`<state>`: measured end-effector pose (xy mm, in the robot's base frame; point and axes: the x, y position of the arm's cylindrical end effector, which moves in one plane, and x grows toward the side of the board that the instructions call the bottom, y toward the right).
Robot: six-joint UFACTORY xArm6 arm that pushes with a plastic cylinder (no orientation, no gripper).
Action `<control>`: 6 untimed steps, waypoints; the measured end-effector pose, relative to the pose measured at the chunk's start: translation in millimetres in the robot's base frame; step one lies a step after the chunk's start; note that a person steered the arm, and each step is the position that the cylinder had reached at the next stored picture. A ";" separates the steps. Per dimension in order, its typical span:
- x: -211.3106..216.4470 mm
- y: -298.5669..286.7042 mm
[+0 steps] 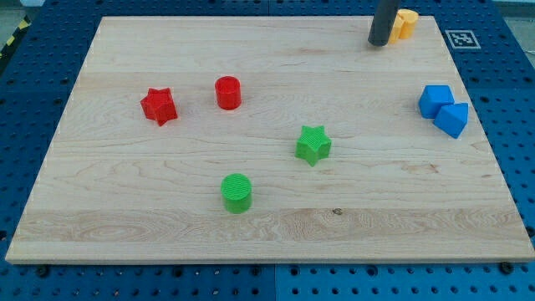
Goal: Point your arm closer to the green star
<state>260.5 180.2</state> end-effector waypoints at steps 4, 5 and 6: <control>55.7 -32.7; 84.9 -32.6; 89.5 -32.6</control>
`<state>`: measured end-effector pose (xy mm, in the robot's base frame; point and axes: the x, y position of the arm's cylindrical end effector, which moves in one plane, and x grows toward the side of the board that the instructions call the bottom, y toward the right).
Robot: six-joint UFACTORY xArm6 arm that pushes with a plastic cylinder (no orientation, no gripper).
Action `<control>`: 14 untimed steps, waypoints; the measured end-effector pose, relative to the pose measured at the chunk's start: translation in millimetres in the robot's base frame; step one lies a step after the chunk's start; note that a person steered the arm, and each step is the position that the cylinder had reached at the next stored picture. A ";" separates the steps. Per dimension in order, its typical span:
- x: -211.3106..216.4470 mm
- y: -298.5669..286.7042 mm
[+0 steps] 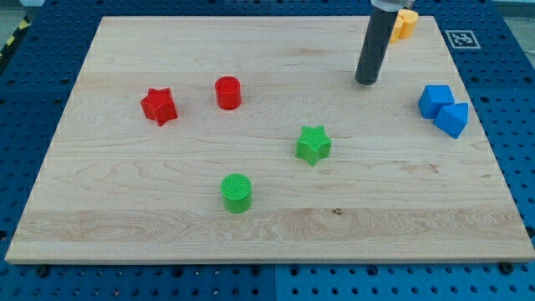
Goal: Point your arm closer to the green star
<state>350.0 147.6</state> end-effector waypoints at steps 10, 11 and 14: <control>120.4 -35.0; 120.5 -35.0; 141.8 -54.2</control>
<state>491.7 93.4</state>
